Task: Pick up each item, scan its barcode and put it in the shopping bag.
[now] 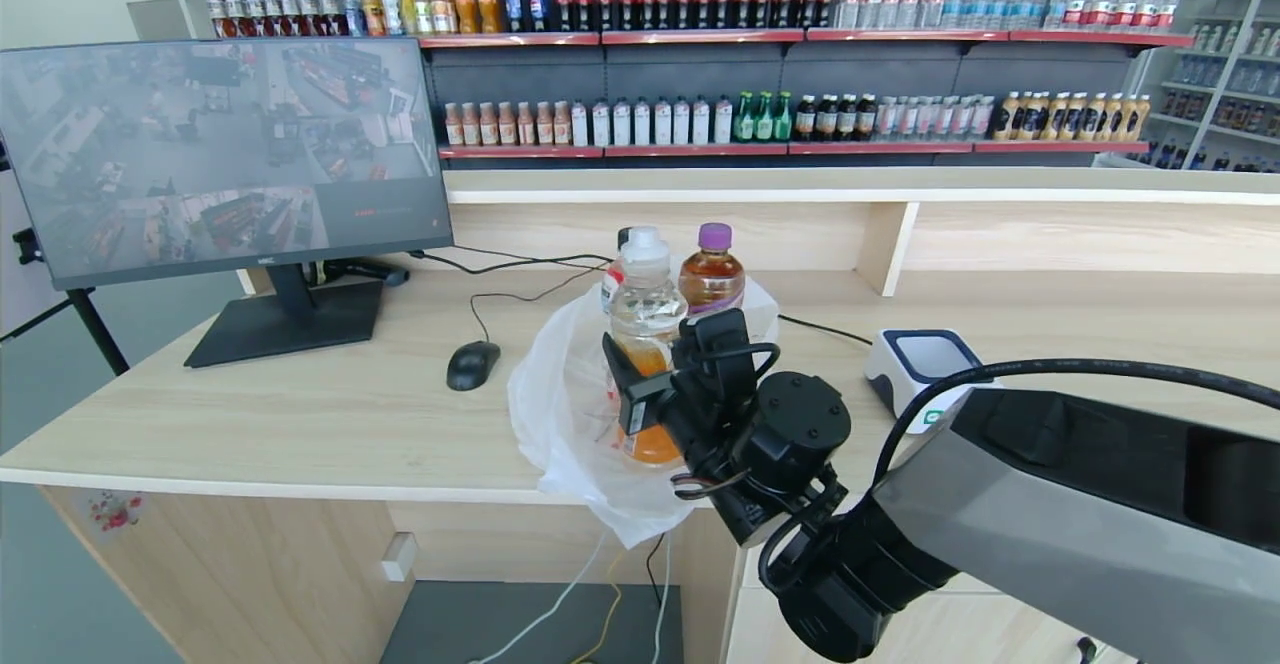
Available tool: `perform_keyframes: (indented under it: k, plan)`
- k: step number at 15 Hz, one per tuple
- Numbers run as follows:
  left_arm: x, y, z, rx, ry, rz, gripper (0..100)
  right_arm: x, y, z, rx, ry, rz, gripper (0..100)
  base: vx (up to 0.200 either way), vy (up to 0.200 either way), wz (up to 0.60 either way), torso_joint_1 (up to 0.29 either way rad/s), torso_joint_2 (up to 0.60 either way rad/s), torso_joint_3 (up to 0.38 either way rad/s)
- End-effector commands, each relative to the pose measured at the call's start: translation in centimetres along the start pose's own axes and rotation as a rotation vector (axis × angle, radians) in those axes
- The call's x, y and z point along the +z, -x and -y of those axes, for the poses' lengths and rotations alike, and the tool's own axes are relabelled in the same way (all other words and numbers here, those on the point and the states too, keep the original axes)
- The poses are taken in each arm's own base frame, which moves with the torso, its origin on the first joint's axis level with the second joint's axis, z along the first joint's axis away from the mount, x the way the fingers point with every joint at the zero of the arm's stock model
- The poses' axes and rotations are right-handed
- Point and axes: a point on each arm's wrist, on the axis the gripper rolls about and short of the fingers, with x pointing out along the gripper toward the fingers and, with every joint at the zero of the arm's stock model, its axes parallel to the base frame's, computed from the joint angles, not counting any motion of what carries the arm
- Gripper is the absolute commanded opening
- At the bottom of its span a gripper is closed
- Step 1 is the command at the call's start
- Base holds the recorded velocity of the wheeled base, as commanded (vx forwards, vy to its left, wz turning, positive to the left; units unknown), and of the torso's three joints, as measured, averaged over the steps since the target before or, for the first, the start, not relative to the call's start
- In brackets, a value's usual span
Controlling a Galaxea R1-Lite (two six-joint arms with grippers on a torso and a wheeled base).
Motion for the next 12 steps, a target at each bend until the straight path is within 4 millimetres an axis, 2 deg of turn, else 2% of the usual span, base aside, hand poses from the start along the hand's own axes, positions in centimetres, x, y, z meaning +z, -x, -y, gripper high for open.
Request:
perform_keyframes:
  k: [1,12]
  plan:
    - [0.01,0.01,0.0,0.0,-0.001,0.001,100,-0.59,0.04,0.05,-0.001,0.007,-0.017,0,0.0,0.0,0.0,0.0,0.0,0.0]
    - [0.01,0.01,0.0,0.0,-0.001,0.001,100,-0.7,0.55,0.25,0.0,0.011,-0.038,0,0.0,0.0,0.0,0.0,0.0,0.0]
